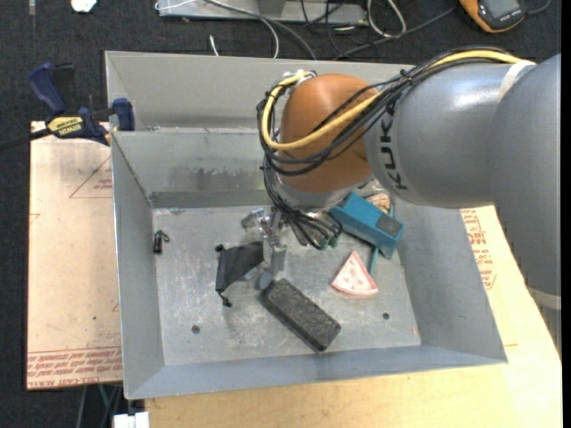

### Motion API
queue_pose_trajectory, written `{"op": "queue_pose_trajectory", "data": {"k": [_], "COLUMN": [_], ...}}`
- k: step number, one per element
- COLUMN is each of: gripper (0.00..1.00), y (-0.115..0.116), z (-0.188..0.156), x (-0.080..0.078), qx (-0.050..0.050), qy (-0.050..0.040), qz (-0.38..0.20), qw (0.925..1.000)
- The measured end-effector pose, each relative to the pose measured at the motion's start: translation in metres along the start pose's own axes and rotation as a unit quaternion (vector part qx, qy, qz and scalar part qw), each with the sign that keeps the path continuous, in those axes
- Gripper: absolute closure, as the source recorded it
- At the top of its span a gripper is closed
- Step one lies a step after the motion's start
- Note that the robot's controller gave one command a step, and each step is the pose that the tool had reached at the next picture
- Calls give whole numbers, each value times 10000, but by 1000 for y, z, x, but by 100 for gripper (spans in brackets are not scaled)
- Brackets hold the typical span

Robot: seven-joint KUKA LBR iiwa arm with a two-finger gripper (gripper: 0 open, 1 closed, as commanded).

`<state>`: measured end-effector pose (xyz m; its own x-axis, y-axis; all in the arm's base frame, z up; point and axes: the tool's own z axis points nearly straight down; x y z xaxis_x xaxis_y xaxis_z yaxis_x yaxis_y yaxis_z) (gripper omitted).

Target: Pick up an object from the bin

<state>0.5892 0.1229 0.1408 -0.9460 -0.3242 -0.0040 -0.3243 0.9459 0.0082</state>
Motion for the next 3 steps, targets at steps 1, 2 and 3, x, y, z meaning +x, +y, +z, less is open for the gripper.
{"op": "queue_pose_trajectory", "data": {"k": [1, 2, 3], "gripper": [100, 100, 100], "y": [5, 11, 7], "z": [-8, 47, 18], "x": [-5, -53, -51], "qx": [7, 24, -6], "qy": [-41, -83, -13], "qz": [-1051, -1827, -1741], "qw": [9945, 9831, 9847]}}
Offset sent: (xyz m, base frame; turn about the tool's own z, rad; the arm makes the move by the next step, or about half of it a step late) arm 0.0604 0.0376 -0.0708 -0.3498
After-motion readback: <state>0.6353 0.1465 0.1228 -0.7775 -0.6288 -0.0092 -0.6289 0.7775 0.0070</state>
